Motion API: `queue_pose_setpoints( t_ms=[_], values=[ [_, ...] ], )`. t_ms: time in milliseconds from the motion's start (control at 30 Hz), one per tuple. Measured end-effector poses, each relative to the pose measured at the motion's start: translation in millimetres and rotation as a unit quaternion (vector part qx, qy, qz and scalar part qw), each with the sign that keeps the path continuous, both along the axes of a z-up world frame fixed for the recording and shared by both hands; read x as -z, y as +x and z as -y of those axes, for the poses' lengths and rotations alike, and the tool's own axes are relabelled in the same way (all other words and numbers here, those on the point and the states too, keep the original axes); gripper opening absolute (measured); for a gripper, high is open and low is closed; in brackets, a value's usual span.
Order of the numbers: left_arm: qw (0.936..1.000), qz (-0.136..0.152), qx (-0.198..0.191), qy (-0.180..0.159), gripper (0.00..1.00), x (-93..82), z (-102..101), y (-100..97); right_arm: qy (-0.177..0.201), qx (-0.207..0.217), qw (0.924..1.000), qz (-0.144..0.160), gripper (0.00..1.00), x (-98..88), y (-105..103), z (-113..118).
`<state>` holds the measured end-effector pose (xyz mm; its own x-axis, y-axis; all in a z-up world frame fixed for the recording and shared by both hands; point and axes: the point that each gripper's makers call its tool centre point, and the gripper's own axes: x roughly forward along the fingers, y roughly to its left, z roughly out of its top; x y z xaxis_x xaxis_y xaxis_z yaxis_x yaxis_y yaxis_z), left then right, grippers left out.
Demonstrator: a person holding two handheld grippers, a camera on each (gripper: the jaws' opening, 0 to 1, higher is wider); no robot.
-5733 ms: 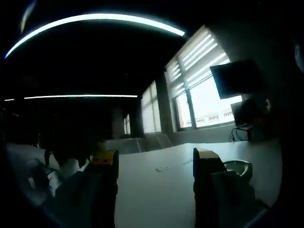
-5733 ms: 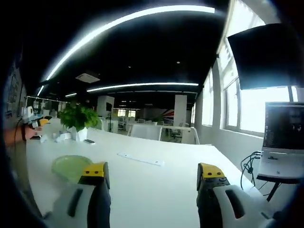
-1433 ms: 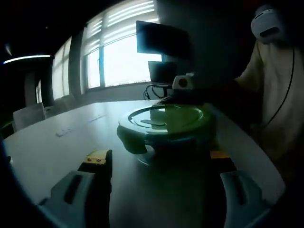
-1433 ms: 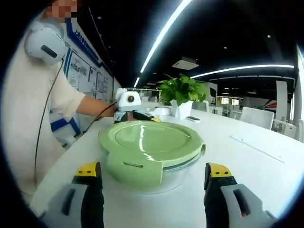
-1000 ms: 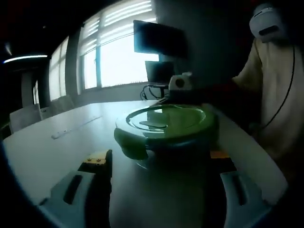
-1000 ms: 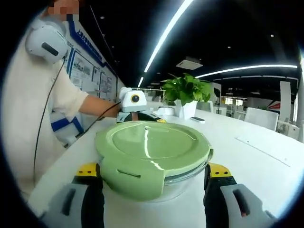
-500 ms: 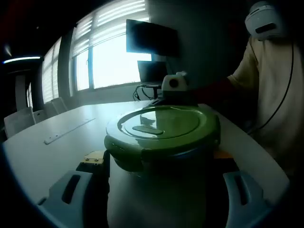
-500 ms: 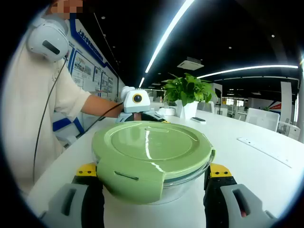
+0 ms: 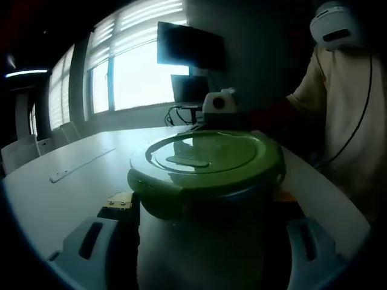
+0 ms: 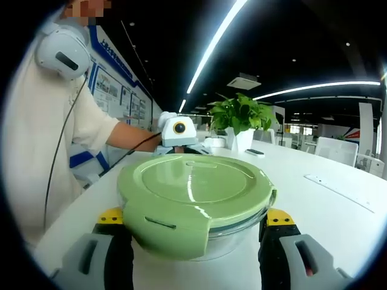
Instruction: Pick up the tomato from the tabletop place it into the food storage container close the lid and lock the latches
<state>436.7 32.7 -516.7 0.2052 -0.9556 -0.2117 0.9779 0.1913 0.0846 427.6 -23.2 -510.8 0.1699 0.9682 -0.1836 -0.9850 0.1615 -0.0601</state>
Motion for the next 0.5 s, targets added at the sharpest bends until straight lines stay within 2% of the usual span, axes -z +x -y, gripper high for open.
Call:
queue_pose_setpoints(
  t_ms=[267, 367, 500],
  values=[
    [1.0000, -0.009, -0.001, 0.001, 0.71, -0.7, -0.4, 1.5, 0.001, 0.000, 1.0000, 0.000, 0.80, 0.0, 0.8, 0.0],
    [0.9996, -0.027, 0.001, -0.011, 0.71, -3.2, -1.8, 0.8, 0.001, -0.001, 1.0000, 0.000, 0.80, -0.1, 0.3, 0.2],
    [0.9993, -0.034, 0.001, -0.011, 0.70, -5.9, -0.6, -0.2, -0.001, -0.002, 1.0000, 0.003, 0.80, -0.3, -0.1, 0.9]
  ],
)
